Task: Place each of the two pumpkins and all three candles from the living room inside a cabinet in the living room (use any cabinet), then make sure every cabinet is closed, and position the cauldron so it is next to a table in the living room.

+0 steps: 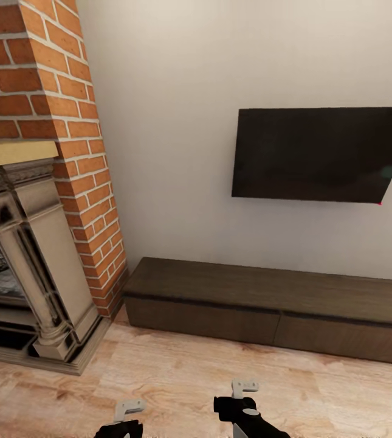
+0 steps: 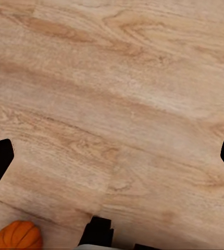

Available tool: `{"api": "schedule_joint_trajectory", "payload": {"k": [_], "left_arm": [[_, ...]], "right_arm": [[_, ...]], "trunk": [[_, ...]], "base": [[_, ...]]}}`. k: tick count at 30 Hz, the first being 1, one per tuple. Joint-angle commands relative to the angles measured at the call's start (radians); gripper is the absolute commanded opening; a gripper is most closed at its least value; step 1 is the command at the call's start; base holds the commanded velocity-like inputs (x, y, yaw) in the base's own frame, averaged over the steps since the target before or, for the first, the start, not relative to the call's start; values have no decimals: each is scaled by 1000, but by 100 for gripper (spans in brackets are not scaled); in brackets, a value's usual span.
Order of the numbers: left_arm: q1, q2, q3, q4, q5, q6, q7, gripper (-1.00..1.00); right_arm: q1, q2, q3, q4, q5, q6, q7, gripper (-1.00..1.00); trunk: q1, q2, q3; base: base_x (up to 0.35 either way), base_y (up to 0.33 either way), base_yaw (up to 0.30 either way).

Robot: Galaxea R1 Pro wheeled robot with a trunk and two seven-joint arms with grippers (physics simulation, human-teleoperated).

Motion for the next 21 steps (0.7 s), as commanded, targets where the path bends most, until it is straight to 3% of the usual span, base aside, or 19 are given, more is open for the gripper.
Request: {"api": "schedule_joint_trajectory", "payload": {"k": [1, 21], "left_arm": [[0, 0, -9, -2, 8, 6, 6, 100], [0, 1, -9, -2, 6, 6, 6, 100]], "right_arm": [[-1, 0, 7, 0, -10, -2, -5, 100], [-1, 0, 7, 0, -12, -2, -7, 100]], "trunk": [[0, -1, -3], [0, -1, -35]], "base": [[-45, 22, 90], [-54, 23, 20]]}}
